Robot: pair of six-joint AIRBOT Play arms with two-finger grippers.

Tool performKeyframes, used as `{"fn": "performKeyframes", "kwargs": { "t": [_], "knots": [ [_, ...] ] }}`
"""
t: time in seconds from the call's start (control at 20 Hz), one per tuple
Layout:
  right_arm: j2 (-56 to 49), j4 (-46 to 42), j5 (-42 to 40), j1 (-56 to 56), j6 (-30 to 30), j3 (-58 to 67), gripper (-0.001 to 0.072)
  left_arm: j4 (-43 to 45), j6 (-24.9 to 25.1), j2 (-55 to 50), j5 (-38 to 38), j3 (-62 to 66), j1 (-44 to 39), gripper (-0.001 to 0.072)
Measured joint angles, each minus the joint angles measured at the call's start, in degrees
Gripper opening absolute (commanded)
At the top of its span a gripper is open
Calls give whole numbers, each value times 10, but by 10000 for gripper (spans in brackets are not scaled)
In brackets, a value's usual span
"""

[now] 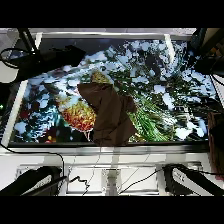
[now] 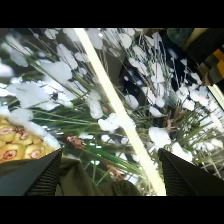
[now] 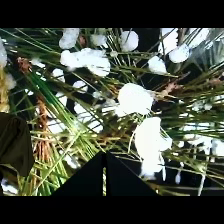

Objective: Fold the clothes and pants, and hang the long-sleeved shirts on hangers.

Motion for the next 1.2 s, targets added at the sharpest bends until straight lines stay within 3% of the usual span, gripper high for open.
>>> {"fn": "performKeyframes", "kwargs": {
  "t": [0.25,0.45,0.6,0.75,1.05,1.2],
  "knots": [
    [0,0,0,0,0,0,10,30,0,-2,0,0,0,692],
    [0,0,0,0,0,0,10,179,-5,-2,-50,0,5,691],
    [0,0,0,0,0,0,10,293,-39,-6,-123,-7,24,693],
    [0,0,0,0,0,0,11,350,-72,-10,-164,-37,55,694],
    [0,0,-24,0,0,0,10,336,-90,-16,-190,-156,93,701],
    [0,-1,-35,0,0,0,11,265,-56,-16,-193,-230,95,702]
  ]
}}
